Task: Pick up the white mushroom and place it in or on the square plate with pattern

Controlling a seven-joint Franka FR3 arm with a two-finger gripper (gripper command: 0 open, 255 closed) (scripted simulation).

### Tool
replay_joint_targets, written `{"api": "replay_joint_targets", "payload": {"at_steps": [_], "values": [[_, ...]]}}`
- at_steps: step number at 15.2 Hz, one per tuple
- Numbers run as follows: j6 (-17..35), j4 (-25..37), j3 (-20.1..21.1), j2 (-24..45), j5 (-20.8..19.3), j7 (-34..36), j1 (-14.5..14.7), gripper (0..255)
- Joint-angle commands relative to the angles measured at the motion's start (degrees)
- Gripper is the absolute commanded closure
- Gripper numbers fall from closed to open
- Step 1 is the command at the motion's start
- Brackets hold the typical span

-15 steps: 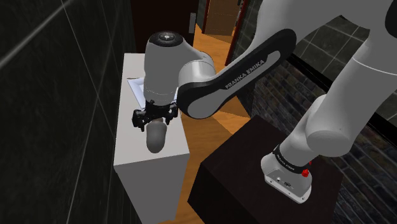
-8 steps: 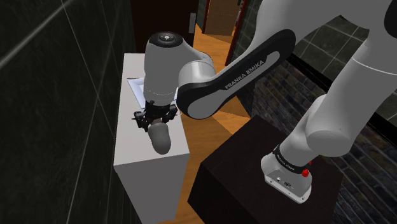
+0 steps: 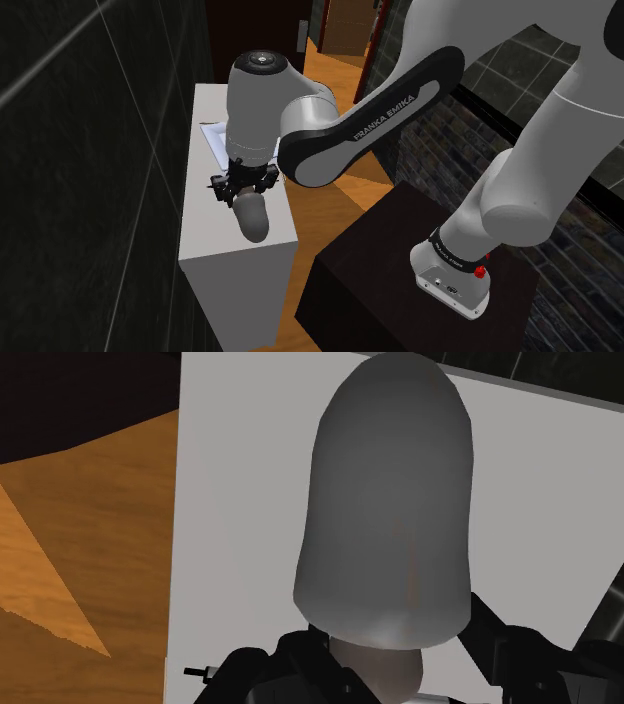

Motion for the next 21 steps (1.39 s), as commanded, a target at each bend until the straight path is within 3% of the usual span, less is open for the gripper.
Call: {"api": "replay_joint_targets", "payload": {"at_steps": [1, 18, 21], "values": [[-0.7, 0.2, 0.1, -0.6, 0.7, -0.5, -0.1, 255], [-12.5, 5.3, 0.4, -9.0, 8.8, -6.9, -0.4, 255], [-12.8, 7.5, -1.6, -7.1, 8.1, -10.4, -2.3, 255]]}}
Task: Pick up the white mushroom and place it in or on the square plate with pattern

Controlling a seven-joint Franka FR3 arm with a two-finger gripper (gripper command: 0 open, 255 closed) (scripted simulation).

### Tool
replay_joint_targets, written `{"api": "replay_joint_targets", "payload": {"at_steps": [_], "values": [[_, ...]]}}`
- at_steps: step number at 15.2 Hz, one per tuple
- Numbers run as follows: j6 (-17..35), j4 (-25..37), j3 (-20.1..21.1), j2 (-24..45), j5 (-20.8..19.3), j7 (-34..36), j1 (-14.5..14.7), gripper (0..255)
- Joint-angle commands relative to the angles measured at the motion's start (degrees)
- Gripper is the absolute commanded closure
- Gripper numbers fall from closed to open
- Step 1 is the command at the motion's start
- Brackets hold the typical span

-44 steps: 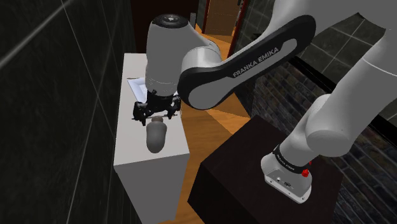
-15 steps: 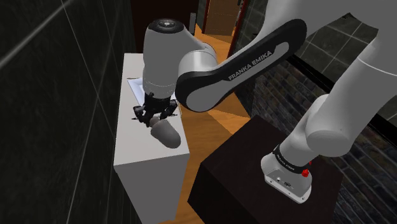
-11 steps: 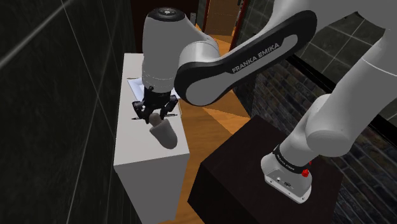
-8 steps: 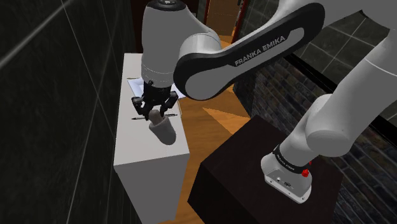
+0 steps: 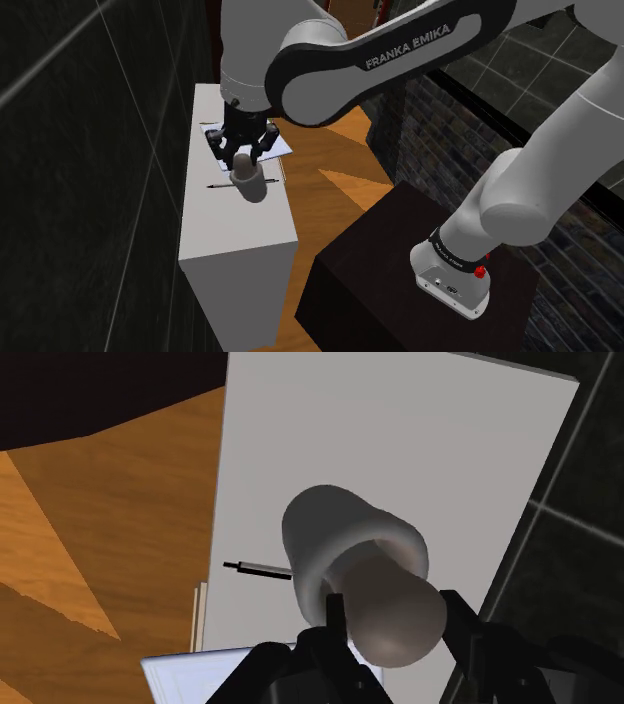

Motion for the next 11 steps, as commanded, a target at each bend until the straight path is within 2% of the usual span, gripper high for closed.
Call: {"api": "replay_joint_targets", "payload": {"at_steps": [1, 11], "values": [[0.0, 1.4, -1.3, 1.4, -0.5, -2.3, -1.2, 255], [-3.1, 13.8, -6.6, 11.2, -3.2, -12.3, -6.7, 255]]}}
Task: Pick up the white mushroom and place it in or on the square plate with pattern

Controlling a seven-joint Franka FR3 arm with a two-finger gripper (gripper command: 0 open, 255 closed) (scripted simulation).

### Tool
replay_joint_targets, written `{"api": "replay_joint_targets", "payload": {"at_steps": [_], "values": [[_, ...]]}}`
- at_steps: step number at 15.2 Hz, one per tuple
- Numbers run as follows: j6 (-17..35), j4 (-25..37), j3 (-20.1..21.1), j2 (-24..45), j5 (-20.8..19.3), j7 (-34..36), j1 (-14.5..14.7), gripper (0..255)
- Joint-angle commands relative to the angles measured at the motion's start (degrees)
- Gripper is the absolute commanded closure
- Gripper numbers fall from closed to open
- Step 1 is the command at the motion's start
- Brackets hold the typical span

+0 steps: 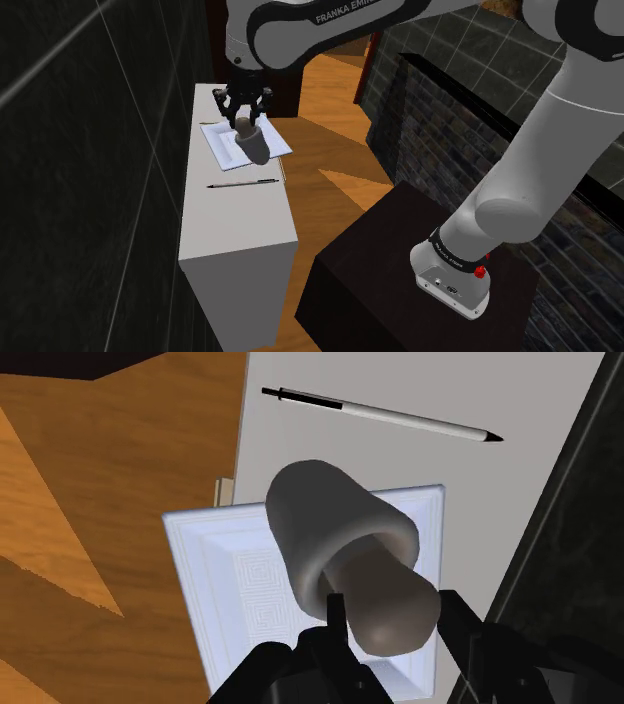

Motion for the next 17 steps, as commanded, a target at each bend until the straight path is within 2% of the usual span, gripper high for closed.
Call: {"api": "replay_joint_targets", "payload": {"at_steps": [1, 8, 17], "values": [[-1.1, 3.3, -0.9, 2.3, -0.5, -1.9, -0.9, 255], [-5.5, 16.9, -3.7, 11.7, -2.2, -7.9, -3.5, 255], [0.4, 13.2, -4.3, 14.1, -3.5, -6.9, -3.2, 255]]}}
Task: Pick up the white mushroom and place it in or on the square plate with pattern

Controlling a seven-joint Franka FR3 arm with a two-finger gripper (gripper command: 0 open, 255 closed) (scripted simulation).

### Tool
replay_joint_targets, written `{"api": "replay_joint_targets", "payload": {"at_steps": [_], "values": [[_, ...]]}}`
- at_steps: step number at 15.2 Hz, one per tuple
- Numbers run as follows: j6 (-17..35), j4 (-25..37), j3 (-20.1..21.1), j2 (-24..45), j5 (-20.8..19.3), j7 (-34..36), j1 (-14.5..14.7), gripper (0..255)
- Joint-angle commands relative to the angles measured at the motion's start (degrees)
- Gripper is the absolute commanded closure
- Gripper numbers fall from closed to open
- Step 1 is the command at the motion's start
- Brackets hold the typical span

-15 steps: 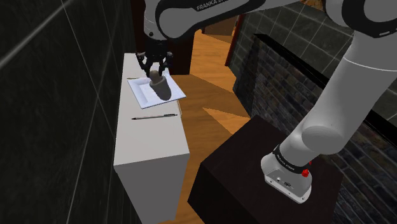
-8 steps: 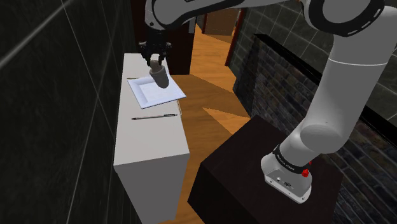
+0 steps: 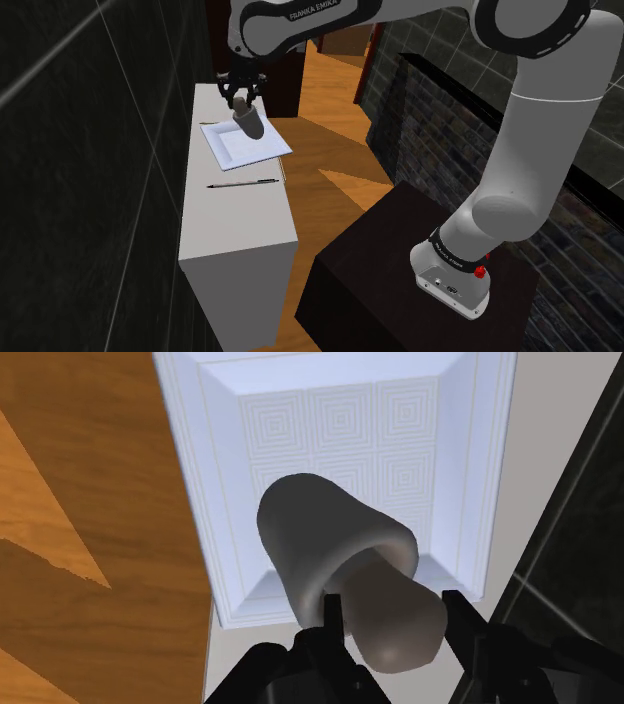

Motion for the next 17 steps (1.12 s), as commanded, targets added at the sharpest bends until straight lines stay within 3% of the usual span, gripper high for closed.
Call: {"api": "replay_joint_targets", "payload": {"at_steps": [1, 7, 15, 16, 17], "values": [[-0.3, -1.1, -0.4, 1.4, -0.4, 0.2, 0.1, 255], [3.7, -2.9, -1.5, 3.5, -1.3, 0.8, 0.9, 255], [3.8, -2.9, -2.8, 3.3, -0.5, 0.4, 2.1, 255], [1.8, 0.0, -2.8, 4.3, -0.3, -0.4, 1.9, 0], [1.0, 1.6, -2.9, 5.2, -0.2, -1.0, 1.7, 0]]}}
